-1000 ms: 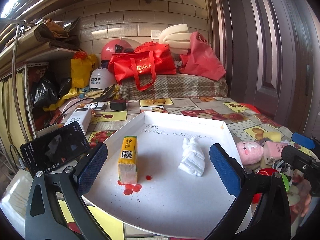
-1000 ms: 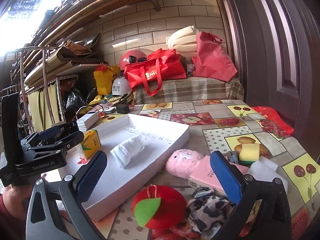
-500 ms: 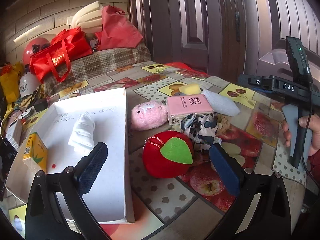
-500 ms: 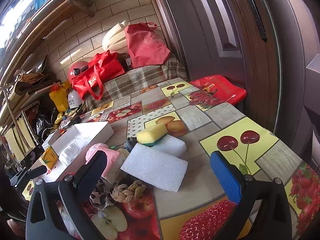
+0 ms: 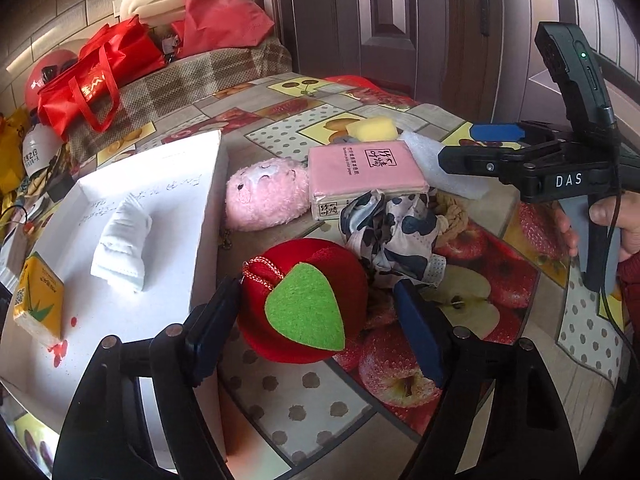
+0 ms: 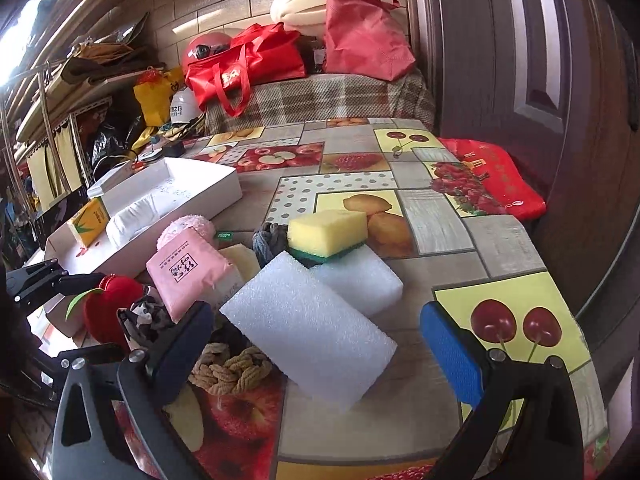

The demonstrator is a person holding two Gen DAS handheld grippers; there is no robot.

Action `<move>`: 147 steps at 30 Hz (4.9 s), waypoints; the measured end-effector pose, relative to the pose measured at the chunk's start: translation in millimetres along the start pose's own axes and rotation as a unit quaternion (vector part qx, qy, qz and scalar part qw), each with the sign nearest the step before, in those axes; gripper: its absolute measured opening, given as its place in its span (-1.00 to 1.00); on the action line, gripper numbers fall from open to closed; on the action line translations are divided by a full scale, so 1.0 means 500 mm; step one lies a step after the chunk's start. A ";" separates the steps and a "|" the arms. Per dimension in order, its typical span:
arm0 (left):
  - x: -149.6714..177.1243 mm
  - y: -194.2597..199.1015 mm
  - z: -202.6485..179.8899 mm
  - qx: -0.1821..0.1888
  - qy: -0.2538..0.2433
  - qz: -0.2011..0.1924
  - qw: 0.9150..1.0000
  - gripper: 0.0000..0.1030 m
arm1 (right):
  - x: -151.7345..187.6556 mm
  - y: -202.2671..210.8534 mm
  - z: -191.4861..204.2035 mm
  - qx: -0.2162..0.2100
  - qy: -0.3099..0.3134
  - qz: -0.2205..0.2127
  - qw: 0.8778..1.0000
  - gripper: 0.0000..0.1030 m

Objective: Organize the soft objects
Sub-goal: 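Grasp the red apple plush with the left tool while the right tool grasps the white foam block, then carry the red apple plush and white foam block over the tray with both tools, then open the left tool to drop the apple plush while the right tool releases the foam block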

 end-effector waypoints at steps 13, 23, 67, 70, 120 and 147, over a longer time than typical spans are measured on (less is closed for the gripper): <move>-0.005 -0.015 0.009 0.011 0.010 0.017 1.000 0.08 | 0.006 -0.028 -0.004 -0.057 -0.007 0.038 0.998 0.51; -0.003 0.076 0.008 0.005 0.010 -0.104 0.995 0.06 | 0.012 0.095 -0.026 0.023 -0.054 -0.102 0.993 0.40; 0.025 0.183 0.090 -0.067 0.070 -0.243 0.965 0.07 | -0.001 0.155 0.187 0.013 -0.023 -0.206 0.978 0.40; 0.027 0.185 0.116 -0.079 0.079 -0.245 0.963 0.07 | -0.005 0.148 0.203 0.009 -0.013 -0.203 0.979 0.40; 0.002 0.141 0.390 -0.166 0.176 -0.223 0.944 0.11 | -0.138 -0.182 0.412 -0.151 0.074 0.009 0.986 0.40; -0.005 0.147 0.407 -0.212 0.190 -0.248 0.926 1.00 | -0.191 -0.189 0.395 -0.055 0.068 -0.066 0.994 1.00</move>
Point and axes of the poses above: each gripper's, at about its wrist camera, not at the fingertips, and y roughly against the way its jaws point, z to its left, x to its underside, the point moved 2 cm from there along -y, roughly the way its jaws point, and after that the axes turned 8 degrees about y, right-handed, at the moved point
